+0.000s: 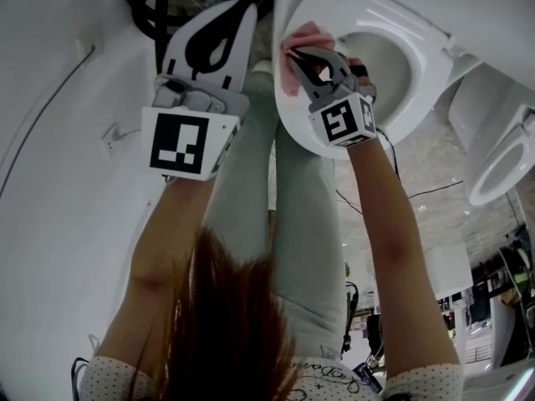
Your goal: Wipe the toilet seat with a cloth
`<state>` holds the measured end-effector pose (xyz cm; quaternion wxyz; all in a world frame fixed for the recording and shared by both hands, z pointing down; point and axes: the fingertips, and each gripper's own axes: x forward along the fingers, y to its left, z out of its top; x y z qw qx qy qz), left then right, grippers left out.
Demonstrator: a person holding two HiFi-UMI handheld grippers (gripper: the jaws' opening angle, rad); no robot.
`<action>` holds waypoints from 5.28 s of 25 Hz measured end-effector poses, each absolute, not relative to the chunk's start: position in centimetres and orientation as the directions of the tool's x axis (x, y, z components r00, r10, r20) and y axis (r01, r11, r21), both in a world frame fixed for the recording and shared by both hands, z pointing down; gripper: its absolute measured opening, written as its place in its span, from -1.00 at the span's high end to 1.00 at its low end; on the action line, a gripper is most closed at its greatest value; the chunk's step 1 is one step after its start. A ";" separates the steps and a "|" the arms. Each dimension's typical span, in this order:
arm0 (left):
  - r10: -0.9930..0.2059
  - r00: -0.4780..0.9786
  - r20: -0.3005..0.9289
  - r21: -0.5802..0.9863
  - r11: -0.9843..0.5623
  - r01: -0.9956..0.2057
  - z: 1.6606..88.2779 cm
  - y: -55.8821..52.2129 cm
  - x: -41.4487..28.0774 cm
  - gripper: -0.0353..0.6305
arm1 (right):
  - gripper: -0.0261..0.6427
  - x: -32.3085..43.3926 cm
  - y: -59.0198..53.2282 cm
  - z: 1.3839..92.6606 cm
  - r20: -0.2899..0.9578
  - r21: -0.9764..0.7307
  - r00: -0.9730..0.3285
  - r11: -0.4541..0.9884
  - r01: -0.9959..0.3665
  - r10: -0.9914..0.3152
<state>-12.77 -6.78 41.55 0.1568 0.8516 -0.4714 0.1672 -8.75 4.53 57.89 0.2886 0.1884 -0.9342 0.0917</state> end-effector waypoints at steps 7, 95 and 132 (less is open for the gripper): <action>-0.748 0.506 0.429 0.111 -0.512 -0.852 41.4 -7.0 -12.7 0.88 | 0.83 -8.5 2.4 57.7 0.575 -0.043 -0.750 0.903 -0.428 -0.328; -0.728 0.527 0.438 0.108 -0.540 -0.835 39.5 -6.0 -8.0 0.88 | 0.82 11.6 -6.7 57.7 0.718 0.059 -0.354 0.559 -0.827 -0.599; -0.756 0.587 0.290 0.103 -0.585 -0.805 19.4 -4.7 -6.9 0.88 | 0.80 18.5 -1.0 25.3 0.253 -0.315 -0.264 0.178 -0.932 -0.931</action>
